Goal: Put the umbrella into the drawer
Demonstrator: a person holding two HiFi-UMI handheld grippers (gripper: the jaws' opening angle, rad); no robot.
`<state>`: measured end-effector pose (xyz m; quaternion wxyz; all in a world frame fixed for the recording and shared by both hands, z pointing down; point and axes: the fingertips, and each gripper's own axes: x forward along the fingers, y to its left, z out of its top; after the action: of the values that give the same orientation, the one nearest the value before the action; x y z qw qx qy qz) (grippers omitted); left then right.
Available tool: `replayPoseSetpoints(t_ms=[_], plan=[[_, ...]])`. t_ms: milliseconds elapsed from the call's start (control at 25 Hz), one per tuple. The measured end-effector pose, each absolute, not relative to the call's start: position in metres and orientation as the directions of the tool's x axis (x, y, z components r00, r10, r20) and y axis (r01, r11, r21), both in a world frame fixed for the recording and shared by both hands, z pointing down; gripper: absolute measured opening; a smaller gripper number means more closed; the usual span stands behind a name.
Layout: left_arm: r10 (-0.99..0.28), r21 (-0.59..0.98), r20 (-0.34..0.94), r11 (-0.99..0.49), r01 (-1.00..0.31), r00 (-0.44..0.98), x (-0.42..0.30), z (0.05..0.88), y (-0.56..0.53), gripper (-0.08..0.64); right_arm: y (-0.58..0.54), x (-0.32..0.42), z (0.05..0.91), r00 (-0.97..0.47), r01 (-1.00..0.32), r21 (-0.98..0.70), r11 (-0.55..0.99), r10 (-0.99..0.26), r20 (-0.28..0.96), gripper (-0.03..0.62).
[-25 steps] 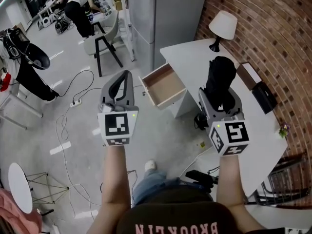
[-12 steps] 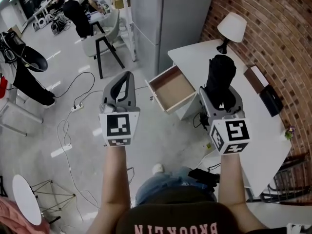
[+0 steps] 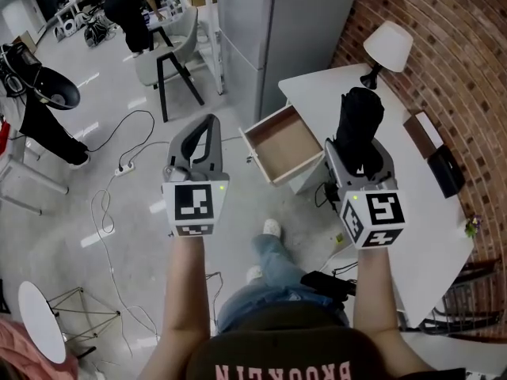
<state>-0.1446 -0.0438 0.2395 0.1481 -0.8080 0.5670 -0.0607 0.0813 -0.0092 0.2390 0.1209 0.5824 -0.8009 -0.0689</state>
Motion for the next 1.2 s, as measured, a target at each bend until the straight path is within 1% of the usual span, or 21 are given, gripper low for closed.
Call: replayPoseSetpoints(t_ms=[440,720,960,1200], plan=[[-0.94,-0.315,-0.034,-0.312,-0.897,0.339,-0.138,0.255,-0.121,-0.002,-0.085,0.088,0.261,-0.294,-0.928,0.197,0.315,-0.947,0.131,0.25],[-0.926,-0.324,-0.016,-0.352,-0.878,0.377,-0.125,0.253,-0.193,-0.002,-0.153,0.103,0.263,-0.261,-0.948,0.153,0.279,-0.957,0.128,0.251],[-0.912,-0.348,0.028,-0.393,-0.851,0.41,-0.113,0.257,-0.252,-0.002,-0.212,0.116,0.267,-0.231,-0.962,0.114,0.247,-0.963,0.141,0.25],[-0.901,-0.35,0.079,-0.425,-0.835,0.426,-0.1,0.273,-0.297,-0.002,-0.253,0.118,0.287,-0.237,-0.963,0.084,0.255,-0.954,0.184,0.252]])
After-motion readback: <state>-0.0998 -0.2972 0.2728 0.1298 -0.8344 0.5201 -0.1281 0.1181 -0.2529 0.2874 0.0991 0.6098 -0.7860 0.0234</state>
